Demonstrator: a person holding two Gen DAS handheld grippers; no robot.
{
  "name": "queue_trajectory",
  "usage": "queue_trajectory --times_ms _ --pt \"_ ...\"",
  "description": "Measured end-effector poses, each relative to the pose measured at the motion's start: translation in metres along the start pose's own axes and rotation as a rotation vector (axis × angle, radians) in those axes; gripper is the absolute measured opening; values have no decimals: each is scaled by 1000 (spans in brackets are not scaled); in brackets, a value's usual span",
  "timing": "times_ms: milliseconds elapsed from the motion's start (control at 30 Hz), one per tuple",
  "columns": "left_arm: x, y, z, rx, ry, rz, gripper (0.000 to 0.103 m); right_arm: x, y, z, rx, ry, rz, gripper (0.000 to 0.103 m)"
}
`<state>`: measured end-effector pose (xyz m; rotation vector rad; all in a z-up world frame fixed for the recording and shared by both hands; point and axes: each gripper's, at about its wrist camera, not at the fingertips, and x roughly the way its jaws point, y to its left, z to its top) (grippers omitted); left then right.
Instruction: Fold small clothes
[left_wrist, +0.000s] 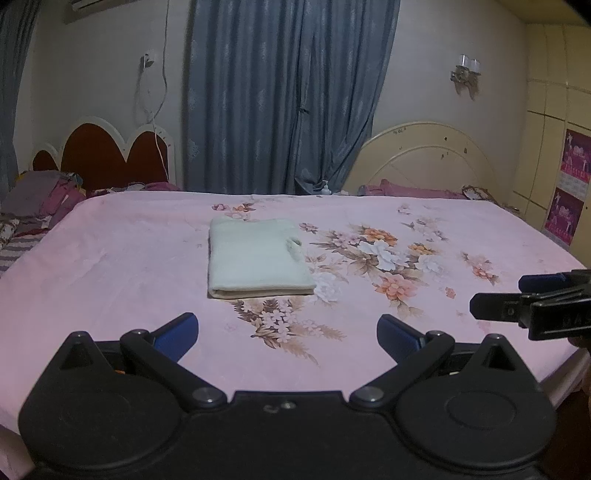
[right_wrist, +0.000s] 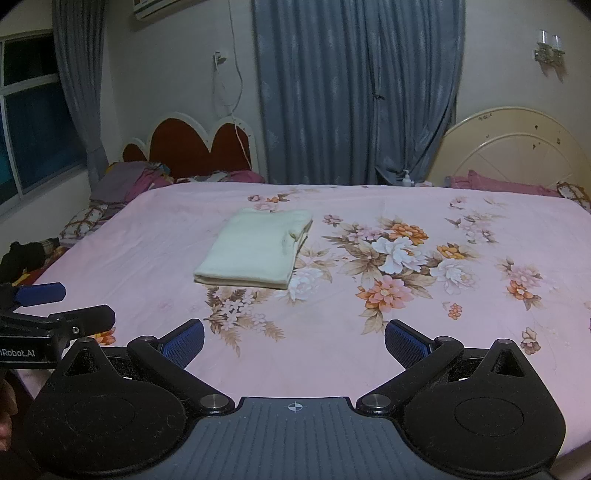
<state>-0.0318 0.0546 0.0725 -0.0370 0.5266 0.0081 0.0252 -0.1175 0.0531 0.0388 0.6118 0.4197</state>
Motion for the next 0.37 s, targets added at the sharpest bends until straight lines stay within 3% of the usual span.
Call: queue_trajectory --times_ms 367 --pt "4 -1 0 9 0 -24 102 0 0 -2 0 2 3 103"
